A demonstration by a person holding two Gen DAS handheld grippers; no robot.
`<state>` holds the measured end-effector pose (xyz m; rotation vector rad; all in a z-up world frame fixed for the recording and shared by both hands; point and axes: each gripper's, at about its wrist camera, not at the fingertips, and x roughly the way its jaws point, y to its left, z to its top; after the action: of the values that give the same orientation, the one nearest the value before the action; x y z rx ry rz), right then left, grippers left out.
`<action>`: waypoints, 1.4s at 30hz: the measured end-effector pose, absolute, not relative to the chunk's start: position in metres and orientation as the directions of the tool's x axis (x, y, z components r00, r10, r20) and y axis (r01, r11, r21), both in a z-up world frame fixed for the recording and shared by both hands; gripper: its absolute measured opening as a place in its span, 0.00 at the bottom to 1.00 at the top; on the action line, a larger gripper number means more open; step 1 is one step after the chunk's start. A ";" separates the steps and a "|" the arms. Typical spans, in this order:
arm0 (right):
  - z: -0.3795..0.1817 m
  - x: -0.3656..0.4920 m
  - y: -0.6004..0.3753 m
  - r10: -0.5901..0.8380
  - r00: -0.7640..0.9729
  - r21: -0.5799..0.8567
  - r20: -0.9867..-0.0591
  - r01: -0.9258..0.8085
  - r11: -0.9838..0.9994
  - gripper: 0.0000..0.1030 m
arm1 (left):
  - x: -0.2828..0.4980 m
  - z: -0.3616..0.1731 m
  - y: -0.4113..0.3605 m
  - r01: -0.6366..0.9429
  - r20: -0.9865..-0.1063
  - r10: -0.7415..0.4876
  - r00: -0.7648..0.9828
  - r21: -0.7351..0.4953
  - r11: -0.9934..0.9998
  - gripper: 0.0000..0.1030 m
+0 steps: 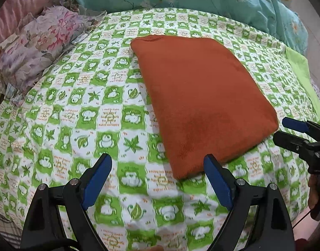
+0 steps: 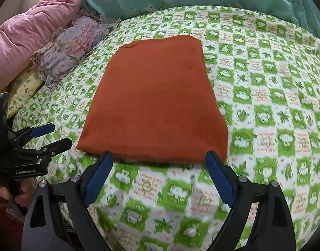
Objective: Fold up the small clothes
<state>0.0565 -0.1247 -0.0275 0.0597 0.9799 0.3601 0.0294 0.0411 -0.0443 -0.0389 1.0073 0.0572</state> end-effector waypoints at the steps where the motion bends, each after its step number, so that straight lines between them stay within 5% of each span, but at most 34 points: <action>1: -0.028 0.060 -0.123 0.328 0.502 0.212 -0.801 -0.275 0.938 0.87 | 0.033 -0.045 0.042 -0.069 -0.846 0.035 0.531 -0.003 0.998 0.87; 42: -0.041 0.098 -0.113 0.329 0.452 0.218 -0.829 -0.281 0.935 0.87 | 0.071 -0.052 0.033 -0.060 -0.859 0.089 0.504 0.068 0.996 0.87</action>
<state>0.0982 -0.1133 -0.0406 0.0514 1.0358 0.3770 0.0710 0.0332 -0.0523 0.0305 1.0392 0.0904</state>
